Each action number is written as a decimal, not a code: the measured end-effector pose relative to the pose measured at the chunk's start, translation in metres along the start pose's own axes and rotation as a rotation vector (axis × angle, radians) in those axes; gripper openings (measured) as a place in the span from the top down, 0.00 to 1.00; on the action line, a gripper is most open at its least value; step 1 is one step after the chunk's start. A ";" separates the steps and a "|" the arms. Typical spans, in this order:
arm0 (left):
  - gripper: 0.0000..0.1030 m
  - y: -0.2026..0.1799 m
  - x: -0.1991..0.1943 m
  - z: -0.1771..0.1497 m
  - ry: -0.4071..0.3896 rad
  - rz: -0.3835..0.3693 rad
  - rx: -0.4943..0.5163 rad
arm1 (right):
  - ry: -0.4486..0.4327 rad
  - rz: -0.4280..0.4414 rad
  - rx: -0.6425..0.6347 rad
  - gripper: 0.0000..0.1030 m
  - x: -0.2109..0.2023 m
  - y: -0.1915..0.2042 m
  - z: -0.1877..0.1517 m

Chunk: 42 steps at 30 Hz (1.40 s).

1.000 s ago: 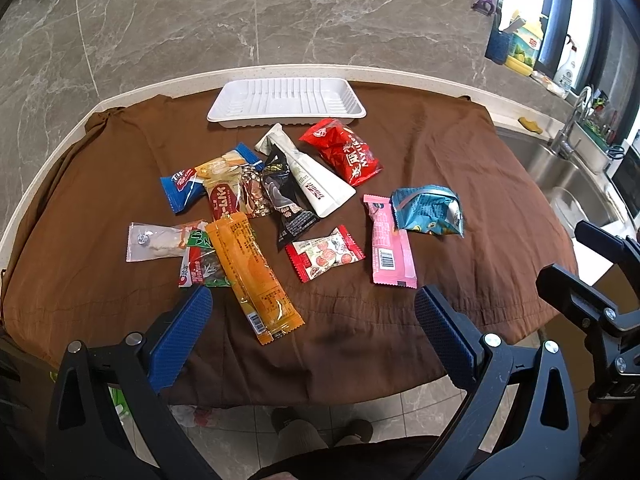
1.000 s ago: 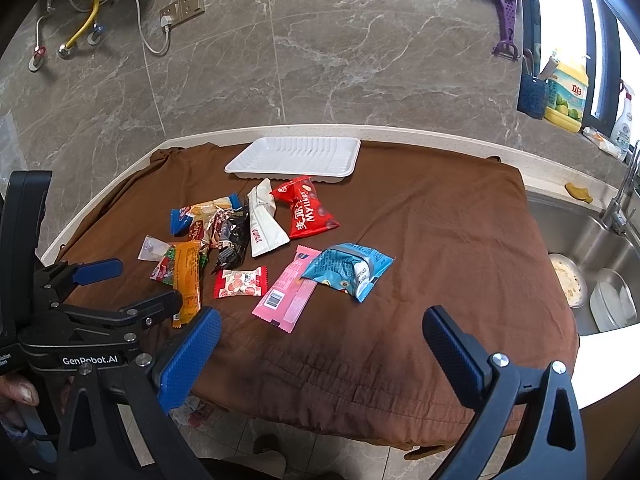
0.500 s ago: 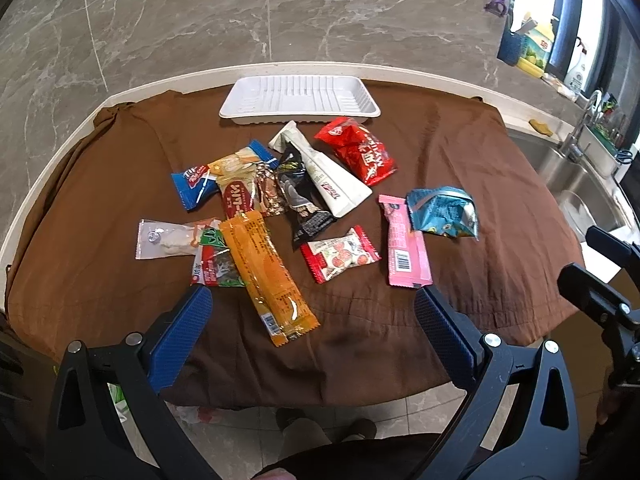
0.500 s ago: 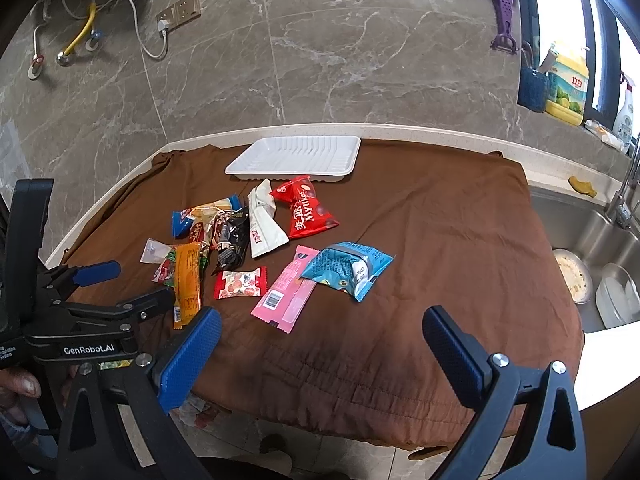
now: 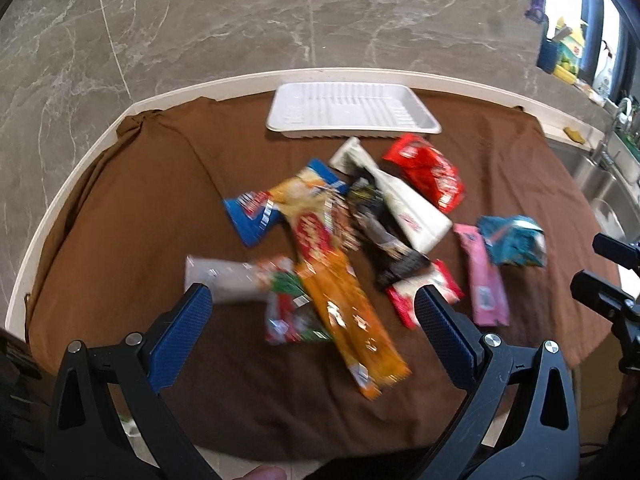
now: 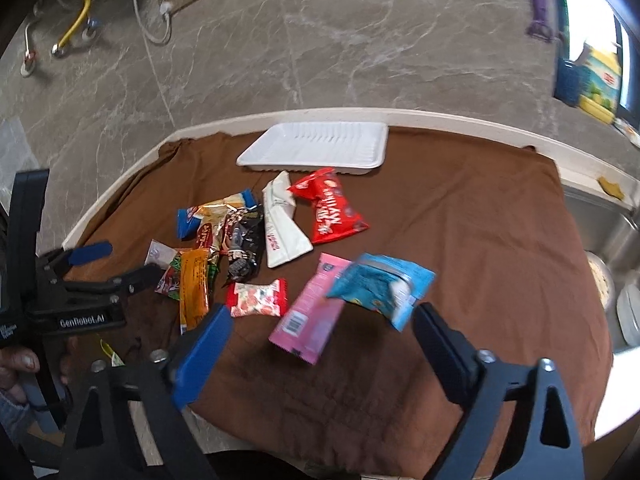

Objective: Organize snacks
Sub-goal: 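Grasp the blue cake packet with the left gripper while the right grasps the white long packet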

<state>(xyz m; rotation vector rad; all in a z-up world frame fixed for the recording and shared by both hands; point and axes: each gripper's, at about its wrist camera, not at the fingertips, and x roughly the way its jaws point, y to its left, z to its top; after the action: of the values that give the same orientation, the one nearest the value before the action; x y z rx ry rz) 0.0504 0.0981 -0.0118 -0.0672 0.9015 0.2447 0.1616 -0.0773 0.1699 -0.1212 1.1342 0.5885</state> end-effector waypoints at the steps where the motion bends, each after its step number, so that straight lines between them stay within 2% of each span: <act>1: 0.00 0.008 0.007 0.006 0.004 0.006 -0.002 | 0.012 0.000 -0.012 0.19 0.009 0.005 0.006; 5: 0.00 0.037 0.037 0.031 0.015 0.015 0.000 | 0.053 0.004 -0.052 0.32 0.043 0.018 0.030; 10: 0.00 0.063 0.077 0.059 0.059 0.018 0.033 | 0.094 -0.004 -0.061 0.33 0.085 0.027 0.054; 16: 0.00 0.076 0.121 0.077 0.096 0.000 0.093 | 0.139 -0.017 -0.085 0.33 0.125 0.036 0.071; 25: 0.00 0.071 0.173 0.093 0.127 -0.009 0.228 | 0.221 -0.044 -0.112 0.33 0.171 0.042 0.079; 27: 0.00 0.068 0.182 0.097 0.132 -0.021 0.264 | 0.233 -0.048 -0.118 0.36 0.176 0.043 0.078; 32: 0.00 0.059 0.199 0.101 0.142 -0.027 0.354 | 0.267 -0.059 -0.156 0.53 0.189 0.047 0.077; 38: 0.00 0.047 0.225 0.103 0.177 -0.034 0.448 | 0.276 -0.067 -0.172 0.57 0.196 0.046 0.077; 42: 0.00 0.050 0.239 0.106 0.191 -0.082 0.424 | 0.279 -0.071 -0.165 0.59 0.199 0.044 0.077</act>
<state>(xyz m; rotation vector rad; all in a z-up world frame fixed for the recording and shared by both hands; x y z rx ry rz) 0.2620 0.2072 -0.1312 0.2688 1.1218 -0.0334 0.2597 0.0648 0.0368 -0.3937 1.3440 0.6138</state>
